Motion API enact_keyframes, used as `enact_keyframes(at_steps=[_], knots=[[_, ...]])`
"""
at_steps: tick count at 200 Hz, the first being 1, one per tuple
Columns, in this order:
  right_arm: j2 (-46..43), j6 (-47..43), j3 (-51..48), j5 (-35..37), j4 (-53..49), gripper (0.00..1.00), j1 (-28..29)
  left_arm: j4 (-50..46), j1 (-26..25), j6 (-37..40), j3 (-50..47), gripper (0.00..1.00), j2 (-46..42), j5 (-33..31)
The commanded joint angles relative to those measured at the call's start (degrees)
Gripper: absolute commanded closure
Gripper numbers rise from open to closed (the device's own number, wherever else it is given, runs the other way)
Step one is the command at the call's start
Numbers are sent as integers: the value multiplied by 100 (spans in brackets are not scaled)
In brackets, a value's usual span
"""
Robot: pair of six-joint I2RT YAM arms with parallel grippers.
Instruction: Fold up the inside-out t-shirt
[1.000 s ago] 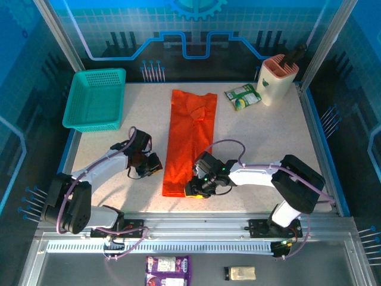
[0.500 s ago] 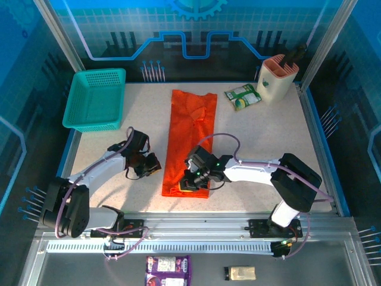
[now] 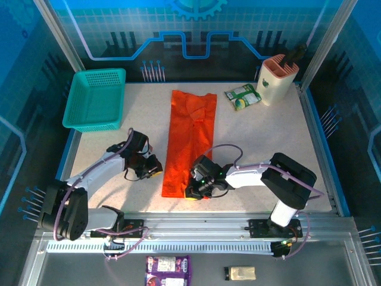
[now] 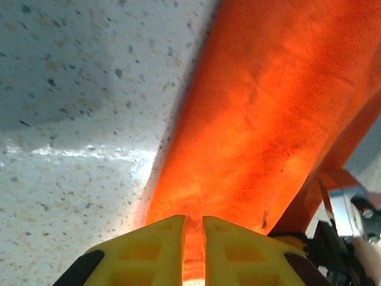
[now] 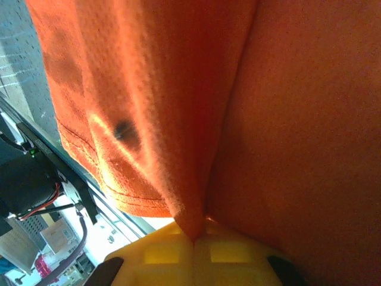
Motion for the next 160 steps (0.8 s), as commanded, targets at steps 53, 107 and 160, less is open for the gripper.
enact_keyframes(at_steps=[53, 107, 160], knots=[[-368, -496, 472, 202, -1032, 100, -69, 574, -1364, -570, -552, 88, 431, 587], [-605, -652, 338, 578, -1865, 98, -61, -169, -1370, -387, -810, 93, 920, -716], [-1376, -906, 434, 708, -2497, 64, -328, -45, -1370, -680, -365, 88, -153, -8]])
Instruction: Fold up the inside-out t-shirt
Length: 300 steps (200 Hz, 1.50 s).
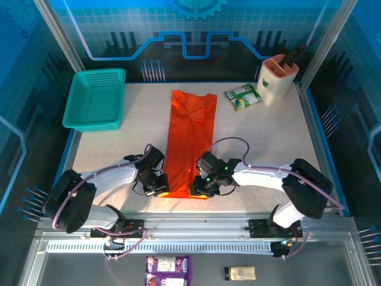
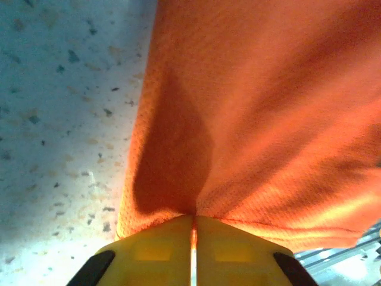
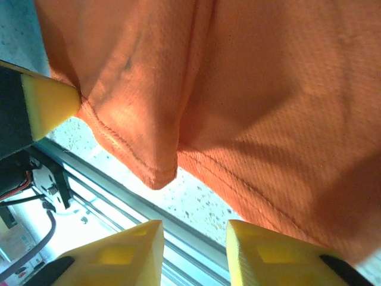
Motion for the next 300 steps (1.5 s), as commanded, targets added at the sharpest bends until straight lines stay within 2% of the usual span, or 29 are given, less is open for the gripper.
enact_keyframes(at_steps=[1, 18, 34, 60, 77, 95, 115, 144, 173, 195, 233, 259, 300], knots=[[-405, -155, 38, 133, -433, 64, -234, -207, 0, -196, 288, 87, -492, 33], [-320, -211, -36, -183, -68, 62, -395, -207, 3, -132, 567, 87, -333, 44], [-6, -298, -102, -622, 269, 60, -489, -181, 0, 29, 681, 89, 165, 9], [307, -336, -422, -720, 487, 59, -633, -188, 0, 257, 575, 91, 900, -316], [329, -408, -651, -536, 280, 58, -731, -168, -7, 297, 350, 91, 1119, -463], [177, -543, -733, -230, -201, 58, -782, -134, -39, 233, 109, 91, 985, -386], [-118, -746, -542, -211, -546, 58, -837, 37, -52, 49, 69, 90, 477, 46], [-348, -1070, -9, -334, -847, 58, -1125, -231, -5, 45, 764, 89, 81, 82], [-115, -1495, 491, -650, -711, 59, -1776, -227, 107, 214, 1513, 89, 486, -22], [430, -1909, 1295, -879, -509, 60, -2397, -215, 245, 306, 1930, 91, 927, -250], [2080, -2601, 3303, -977, -617, 62, -3253, -198, 735, 583, 2279, 91, 1314, -612], [3238, -2884, 4749, -937, -918, 64, -3547, -139, 1031, 748, 2307, 91, 1565, -441], [4639, -3134, 6779, -418, -1668, 66, -3739, 39, 1046, 724, 2187, 90, 1845, -53]])
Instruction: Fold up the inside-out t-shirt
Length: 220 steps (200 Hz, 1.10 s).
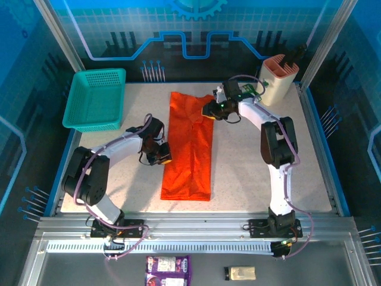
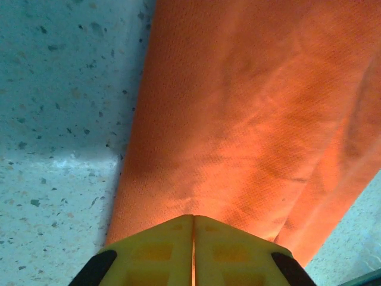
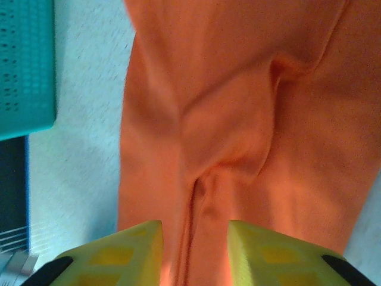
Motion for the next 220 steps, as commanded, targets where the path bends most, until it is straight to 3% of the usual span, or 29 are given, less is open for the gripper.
enact_keyframes(at_steps=[1, 74, 113, 157, 220], knots=[[602, -315, 900, 326, -689, 66, -95, 81, -5, 90, -18, 90, 126, 318], [2132, -294, 2858, 1230, -1051, 65, -143, 129, -5, 78, -170, 90, 457, 341], [2455, -172, 3177, 1064, -737, 65, -179, 225, -14, -1, -268, 91, 558, 367], [2615, -108, 3468, 942, -572, 73, -178, 261, -18, -32, -294, 91, 650, 365], [2285, -181, 3590, 922, -663, 94, -170, 302, -16, -53, -312, 90, 813, 345]])
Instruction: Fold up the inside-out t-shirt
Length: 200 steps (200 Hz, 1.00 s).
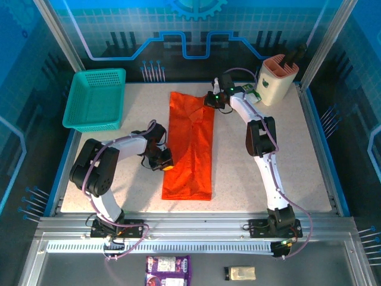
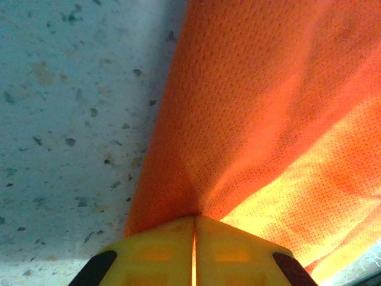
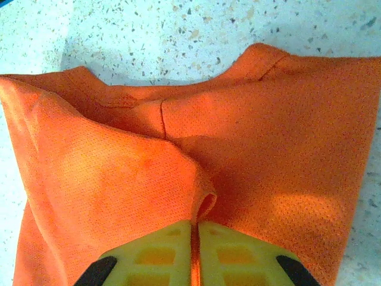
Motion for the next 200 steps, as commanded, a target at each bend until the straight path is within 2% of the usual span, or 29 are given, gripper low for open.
enact_keyframes(at_steps=[1, 21, 133, 165, 178, 200], knots=[[-246, -77, 137, -97, -41, 95, -63, -16, -11, -53, -84, 90, 201, 4], [-430, -173, 134, -40, -127, 100, -66, -6, -17, -48, -76, 91, 265, 7], [-747, -417, -319, 561, -189, 100, -168, -72, -11, -64, -189, 91, 273, -42], [-507, -390, -272, 200, 117, 100, -249, -23, -18, -114, -196, 90, 254, 30], [-349, -400, -110, 219, 69, 93, -259, -2, -16, -123, -199, 90, 222, 77], [-292, -441, 52, 221, -111, 75, -274, -12, -18, -159, -168, 89, 51, 122]])
